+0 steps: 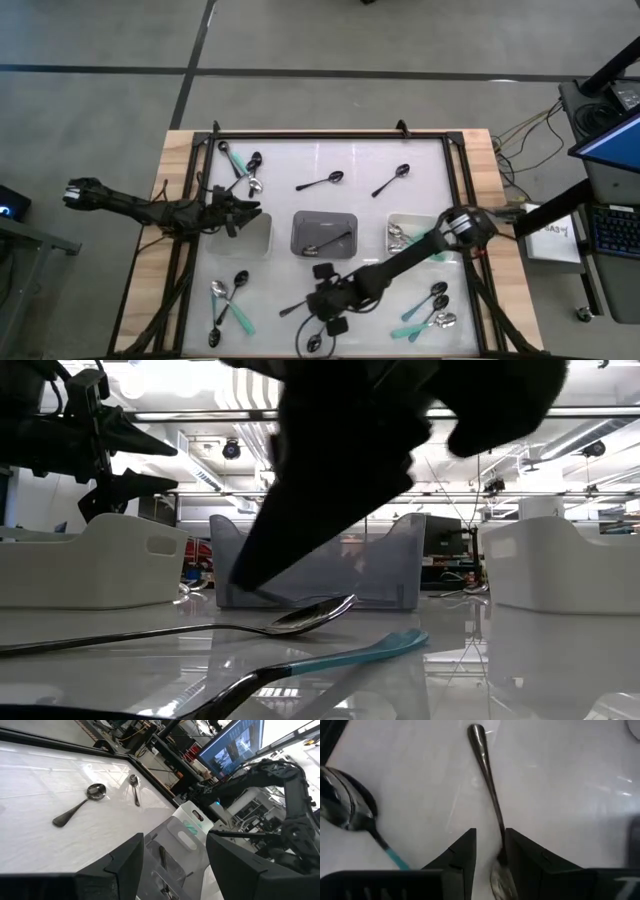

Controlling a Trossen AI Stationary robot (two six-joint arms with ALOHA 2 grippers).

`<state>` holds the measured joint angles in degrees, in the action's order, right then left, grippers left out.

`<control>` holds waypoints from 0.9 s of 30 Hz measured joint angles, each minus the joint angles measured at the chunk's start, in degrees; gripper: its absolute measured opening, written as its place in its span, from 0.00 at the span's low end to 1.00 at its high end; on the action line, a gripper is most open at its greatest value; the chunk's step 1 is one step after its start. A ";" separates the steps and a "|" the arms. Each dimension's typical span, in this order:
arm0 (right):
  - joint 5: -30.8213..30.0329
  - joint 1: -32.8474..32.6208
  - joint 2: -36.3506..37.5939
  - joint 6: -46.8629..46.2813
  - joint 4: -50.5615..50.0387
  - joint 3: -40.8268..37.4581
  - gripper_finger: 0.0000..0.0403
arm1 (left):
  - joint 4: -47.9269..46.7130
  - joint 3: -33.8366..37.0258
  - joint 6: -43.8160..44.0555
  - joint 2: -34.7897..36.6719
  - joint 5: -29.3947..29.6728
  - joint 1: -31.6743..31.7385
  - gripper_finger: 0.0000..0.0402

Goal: Sort silverware by color (type)
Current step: Put the black spoon into the black bin

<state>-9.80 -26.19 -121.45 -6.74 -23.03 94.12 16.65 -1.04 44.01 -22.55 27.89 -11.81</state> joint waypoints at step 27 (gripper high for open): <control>9.51 4.10 -5.89 -1.25 -2.64 4.53 0.03 | -0.02 0.00 0.00 0.00 0.01 0.01 0.49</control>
<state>-0.30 -22.09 -127.34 -7.99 -25.67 98.66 16.63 -1.04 44.01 -22.55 27.90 -11.80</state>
